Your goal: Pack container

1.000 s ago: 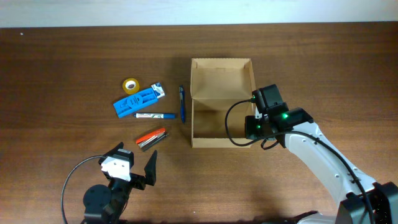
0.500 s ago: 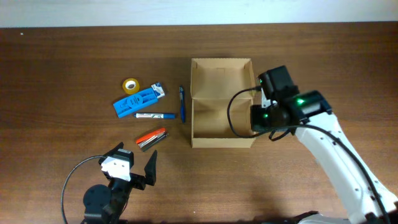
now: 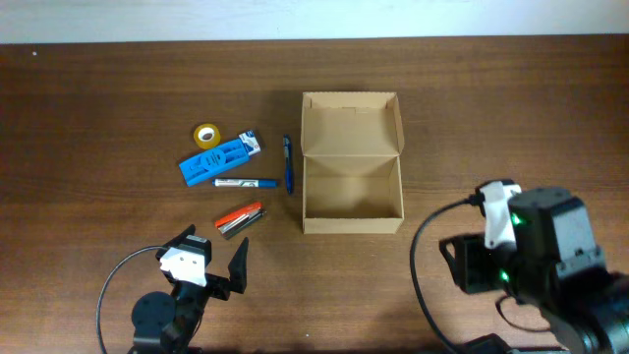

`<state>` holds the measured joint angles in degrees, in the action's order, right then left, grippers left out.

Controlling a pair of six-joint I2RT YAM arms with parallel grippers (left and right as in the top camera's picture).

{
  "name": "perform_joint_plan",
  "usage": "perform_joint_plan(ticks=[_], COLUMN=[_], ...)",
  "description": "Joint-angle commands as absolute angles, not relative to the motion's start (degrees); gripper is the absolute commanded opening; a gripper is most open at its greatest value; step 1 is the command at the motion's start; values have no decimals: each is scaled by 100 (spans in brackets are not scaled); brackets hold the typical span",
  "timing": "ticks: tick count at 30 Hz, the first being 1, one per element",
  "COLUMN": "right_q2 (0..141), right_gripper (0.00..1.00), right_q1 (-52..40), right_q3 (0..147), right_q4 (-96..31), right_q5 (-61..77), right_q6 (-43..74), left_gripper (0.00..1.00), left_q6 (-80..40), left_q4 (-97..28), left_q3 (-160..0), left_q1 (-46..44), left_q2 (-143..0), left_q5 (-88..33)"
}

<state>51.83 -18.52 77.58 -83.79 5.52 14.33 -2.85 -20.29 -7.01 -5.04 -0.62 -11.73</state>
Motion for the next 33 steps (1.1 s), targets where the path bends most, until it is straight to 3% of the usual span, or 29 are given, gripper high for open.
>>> perform_joint_plan(ticks=[1, 2, 4, 20, 26, 29, 33], right_q2=[5013, 4978, 4976, 4987, 4987, 4987, 4987], right_gripper=[52, 59, 99, 99, 99, 99, 99], right_q1=[-1885, -1885, -1885, -1885, -1885, -1885, -1885], right_q3=[7835, 7835, 7835, 7832, 7832, 7832, 7832], right_q4=[-8619, -8722, -8768, -8766, -8766, -8768, -8766], right_q5=[585, 585, 585, 580, 580, 580, 580], right_q6=[1374, 1376, 1393, 1391, 1391, 1391, 1391], left_gripper=[100, 100, 100, 100, 100, 100, 100], left_q6=[-325, -325, -325, -327, -329, -1057, -1055], left_q4=[-2018, -2018, -2018, -2018, -2027, -2014, -2187], left_q3=[-668, -668, -668, -668, -668, -679, -1446], left_q1=[-521, -521, -521, -521, -521, -521, -521], left_q2=[-34, -34, -34, -34, -36, -67, -735], left_q5=[-1175, -1175, -1175, -1181, -1837, -2237, -2250])
